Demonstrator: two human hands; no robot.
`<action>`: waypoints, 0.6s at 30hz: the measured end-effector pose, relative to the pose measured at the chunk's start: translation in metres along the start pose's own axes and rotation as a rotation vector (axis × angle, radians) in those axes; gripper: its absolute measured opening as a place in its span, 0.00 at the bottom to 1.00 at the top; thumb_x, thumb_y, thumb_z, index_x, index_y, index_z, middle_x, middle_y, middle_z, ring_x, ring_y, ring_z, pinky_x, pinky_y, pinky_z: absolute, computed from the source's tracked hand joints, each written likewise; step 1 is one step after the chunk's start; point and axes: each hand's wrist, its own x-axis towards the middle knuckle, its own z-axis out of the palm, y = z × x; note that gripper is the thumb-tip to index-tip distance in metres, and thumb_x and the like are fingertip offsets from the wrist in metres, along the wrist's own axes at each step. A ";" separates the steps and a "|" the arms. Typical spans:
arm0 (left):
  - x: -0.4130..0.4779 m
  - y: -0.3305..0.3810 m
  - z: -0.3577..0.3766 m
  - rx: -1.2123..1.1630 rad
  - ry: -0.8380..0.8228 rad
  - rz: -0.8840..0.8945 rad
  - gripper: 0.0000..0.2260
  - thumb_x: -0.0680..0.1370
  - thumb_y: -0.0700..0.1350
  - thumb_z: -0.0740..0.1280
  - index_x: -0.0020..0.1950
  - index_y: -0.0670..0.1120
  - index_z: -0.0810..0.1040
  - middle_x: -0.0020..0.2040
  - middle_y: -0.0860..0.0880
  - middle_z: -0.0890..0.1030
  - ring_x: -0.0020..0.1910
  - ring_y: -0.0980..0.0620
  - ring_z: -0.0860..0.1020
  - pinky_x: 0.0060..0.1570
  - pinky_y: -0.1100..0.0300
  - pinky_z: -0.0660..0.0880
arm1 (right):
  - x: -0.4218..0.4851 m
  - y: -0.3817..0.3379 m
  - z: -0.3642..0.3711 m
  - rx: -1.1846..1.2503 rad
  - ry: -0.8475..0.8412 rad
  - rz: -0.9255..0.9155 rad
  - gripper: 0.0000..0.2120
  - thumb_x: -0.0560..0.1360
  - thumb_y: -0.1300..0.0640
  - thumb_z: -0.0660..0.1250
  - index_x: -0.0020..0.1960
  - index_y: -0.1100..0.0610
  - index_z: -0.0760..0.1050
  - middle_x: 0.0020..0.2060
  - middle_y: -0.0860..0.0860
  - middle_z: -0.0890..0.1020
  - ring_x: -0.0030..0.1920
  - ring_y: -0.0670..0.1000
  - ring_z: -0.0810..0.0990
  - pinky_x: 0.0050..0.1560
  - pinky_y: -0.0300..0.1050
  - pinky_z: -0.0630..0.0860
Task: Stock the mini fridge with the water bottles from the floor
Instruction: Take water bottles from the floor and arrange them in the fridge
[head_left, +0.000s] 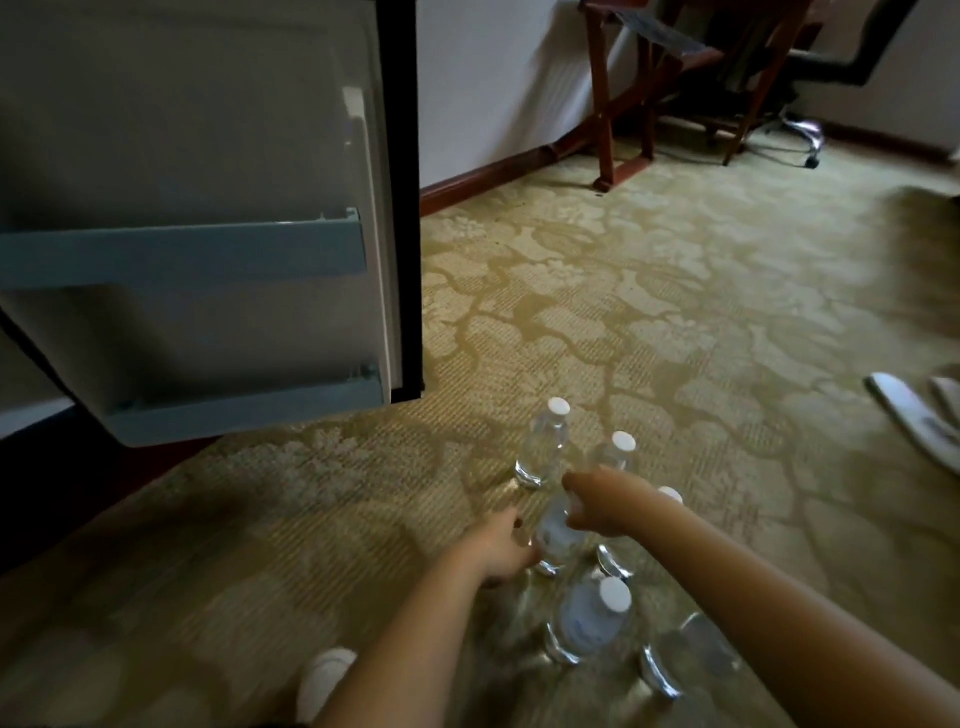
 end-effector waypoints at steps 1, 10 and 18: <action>0.001 -0.005 0.003 -0.013 0.012 -0.012 0.26 0.77 0.50 0.64 0.72 0.43 0.63 0.71 0.42 0.68 0.68 0.44 0.70 0.64 0.57 0.68 | 0.002 -0.001 0.006 -0.007 0.014 0.003 0.20 0.78 0.52 0.60 0.67 0.59 0.66 0.62 0.58 0.75 0.62 0.58 0.75 0.57 0.52 0.75; -0.001 -0.026 0.008 -0.098 0.064 -0.057 0.30 0.76 0.53 0.65 0.74 0.46 0.60 0.74 0.43 0.65 0.72 0.44 0.65 0.70 0.53 0.65 | 0.009 -0.002 0.018 0.114 0.219 -0.032 0.18 0.79 0.49 0.57 0.64 0.59 0.63 0.56 0.58 0.78 0.55 0.59 0.79 0.46 0.50 0.74; -0.011 -0.018 -0.011 -0.145 0.257 0.116 0.41 0.71 0.58 0.70 0.77 0.55 0.51 0.77 0.50 0.55 0.75 0.45 0.59 0.71 0.46 0.62 | -0.019 -0.009 -0.031 0.299 0.430 -0.144 0.16 0.79 0.48 0.58 0.60 0.59 0.65 0.45 0.55 0.78 0.45 0.56 0.78 0.40 0.46 0.69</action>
